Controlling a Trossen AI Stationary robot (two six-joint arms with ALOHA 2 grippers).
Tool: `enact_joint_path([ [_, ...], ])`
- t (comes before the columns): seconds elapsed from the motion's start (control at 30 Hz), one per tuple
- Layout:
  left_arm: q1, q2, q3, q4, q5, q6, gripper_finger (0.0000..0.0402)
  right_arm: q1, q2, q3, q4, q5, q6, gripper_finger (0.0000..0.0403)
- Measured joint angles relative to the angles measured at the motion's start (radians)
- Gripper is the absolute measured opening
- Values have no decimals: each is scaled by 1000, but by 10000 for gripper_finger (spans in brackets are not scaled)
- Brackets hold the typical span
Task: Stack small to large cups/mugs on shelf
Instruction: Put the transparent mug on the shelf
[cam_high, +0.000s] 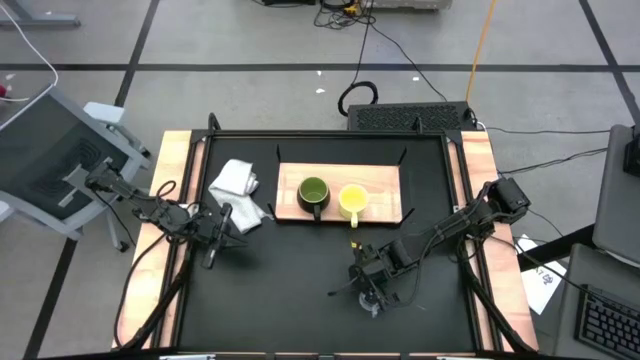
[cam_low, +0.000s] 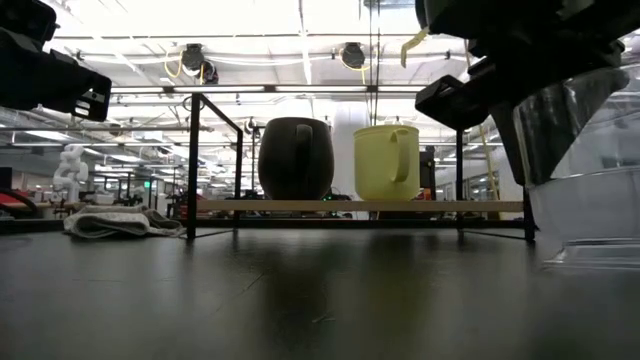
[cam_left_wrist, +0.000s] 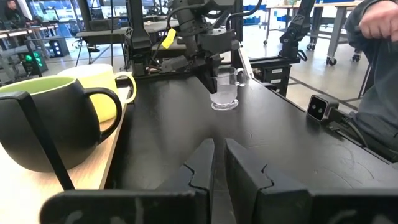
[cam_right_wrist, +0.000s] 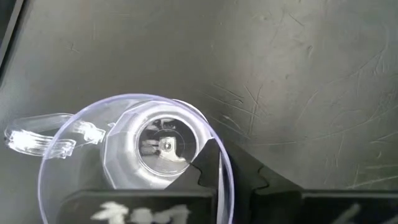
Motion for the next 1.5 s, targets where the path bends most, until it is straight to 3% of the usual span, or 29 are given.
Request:
enact_joint_path([
  [0.27,0,0,0,-2,0,0,40,3,-23,-1,-13,37,-20,1],
  [0.5,0,0,0,-3,0,0,40,2,-147,-1,-96,148,-47,0],
  [0.77,0,0,0,-3,0,0,40,-62,-267,-1,-184,157,-31,0],
  [0.9,0,0,0,-3,0,1,40,-107,-271,-1,-281,157,-56,0],
  [1.5,0,0,0,-5,0,5,40,-297,-278,0,-325,157,-348,0],
])
